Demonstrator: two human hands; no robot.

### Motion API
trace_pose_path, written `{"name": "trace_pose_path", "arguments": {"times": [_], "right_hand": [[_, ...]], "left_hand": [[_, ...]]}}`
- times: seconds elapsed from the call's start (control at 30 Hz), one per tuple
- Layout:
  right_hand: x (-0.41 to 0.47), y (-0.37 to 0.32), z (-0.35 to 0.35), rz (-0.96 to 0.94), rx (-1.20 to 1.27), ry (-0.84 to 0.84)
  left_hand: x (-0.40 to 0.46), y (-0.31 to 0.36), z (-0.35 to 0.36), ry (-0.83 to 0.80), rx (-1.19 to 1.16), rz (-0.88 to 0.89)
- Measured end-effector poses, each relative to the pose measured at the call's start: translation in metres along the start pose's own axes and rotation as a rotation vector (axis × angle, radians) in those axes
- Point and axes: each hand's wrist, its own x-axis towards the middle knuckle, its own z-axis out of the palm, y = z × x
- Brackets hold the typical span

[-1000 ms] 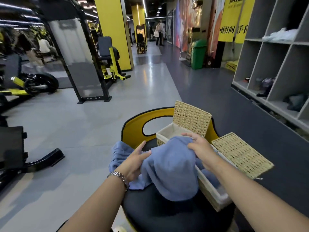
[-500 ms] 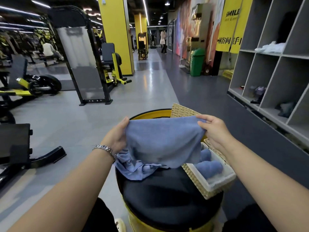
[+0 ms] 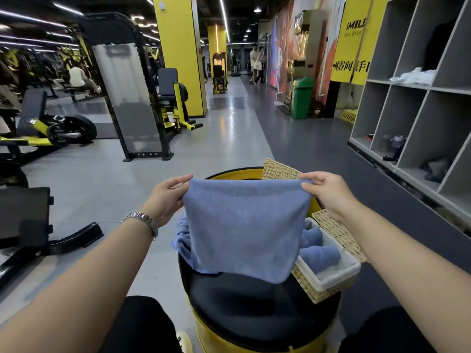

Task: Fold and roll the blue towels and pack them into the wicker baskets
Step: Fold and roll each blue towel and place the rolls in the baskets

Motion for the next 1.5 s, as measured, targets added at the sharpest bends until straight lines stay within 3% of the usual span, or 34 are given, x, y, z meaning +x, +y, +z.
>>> {"name": "trace_pose_path", "arguments": {"times": [0.2, 0.3, 0.4, 0.5, 0.6, 0.77, 0.93, 1.27, 1.5], "right_hand": [[-0.001, -0.007, 0.000, -0.035, -0.037, 0.081], [-0.001, -0.012, 0.000, -0.062, -0.026, 0.111], [0.002, -0.014, -0.004, -0.057, -0.020, 0.110], [0.003, -0.016, -0.013, -0.048, -0.048, -0.007], [-0.003, -0.024, -0.016, -0.075, -0.125, -0.114], [-0.010, -0.037, -0.014, -0.223, -0.409, 0.039], [-0.014, -0.036, -0.014, -0.274, -0.603, 0.026], [-0.051, -0.034, -0.022, -0.224, -0.423, -0.035], [-0.095, -0.053, -0.042, -0.186, -0.395, -0.166]], "left_hand": [[-0.005, 0.010, -0.005, 0.054, 0.449, 0.177], [-0.003, 0.018, -0.005, 0.063, 0.559, 0.183], [-0.003, 0.026, -0.003, 0.034, 0.334, 0.099], [-0.007, 0.035, -0.006, -0.064, 0.035, 0.020], [-0.009, 0.039, -0.011, -0.001, 0.351, 0.111], [-0.012, 0.042, -0.011, 0.098, 0.715, 0.342], [-0.018, 0.042, -0.013, 0.139, 0.991, 0.441], [-0.057, 0.029, -0.022, 0.079, 0.949, 0.412], [-0.107, 0.036, -0.036, -0.067, 0.877, 0.418]]}}
